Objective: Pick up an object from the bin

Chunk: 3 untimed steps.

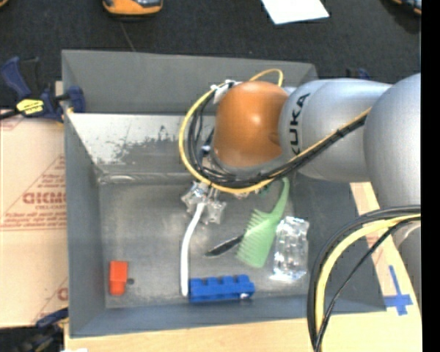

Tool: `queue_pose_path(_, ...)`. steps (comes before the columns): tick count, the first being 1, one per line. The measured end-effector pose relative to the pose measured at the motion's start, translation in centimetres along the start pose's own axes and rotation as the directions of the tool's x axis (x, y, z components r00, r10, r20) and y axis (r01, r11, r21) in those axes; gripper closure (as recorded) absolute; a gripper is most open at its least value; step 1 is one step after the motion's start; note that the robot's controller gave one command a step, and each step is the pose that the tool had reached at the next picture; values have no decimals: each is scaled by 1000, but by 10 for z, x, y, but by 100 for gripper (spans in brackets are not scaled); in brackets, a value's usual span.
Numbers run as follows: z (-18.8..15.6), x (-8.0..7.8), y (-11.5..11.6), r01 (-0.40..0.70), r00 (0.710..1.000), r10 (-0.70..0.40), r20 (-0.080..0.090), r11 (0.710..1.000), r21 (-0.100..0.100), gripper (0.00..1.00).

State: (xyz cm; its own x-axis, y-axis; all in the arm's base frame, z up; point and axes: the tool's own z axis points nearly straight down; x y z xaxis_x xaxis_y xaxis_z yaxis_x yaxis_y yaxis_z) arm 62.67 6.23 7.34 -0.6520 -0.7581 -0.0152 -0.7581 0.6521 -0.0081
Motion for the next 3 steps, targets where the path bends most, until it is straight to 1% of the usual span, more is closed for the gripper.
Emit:
queue_pose_path(1,-4,0,-1,-4,1000,4,4,1000,2,100)
queue_pose_path(2,-27,0,-1,-7,1000,7,2,1000,0,100)
queue_pose_path(3,-67,0,0,-9,1000,9,-1,1000,-3,100)
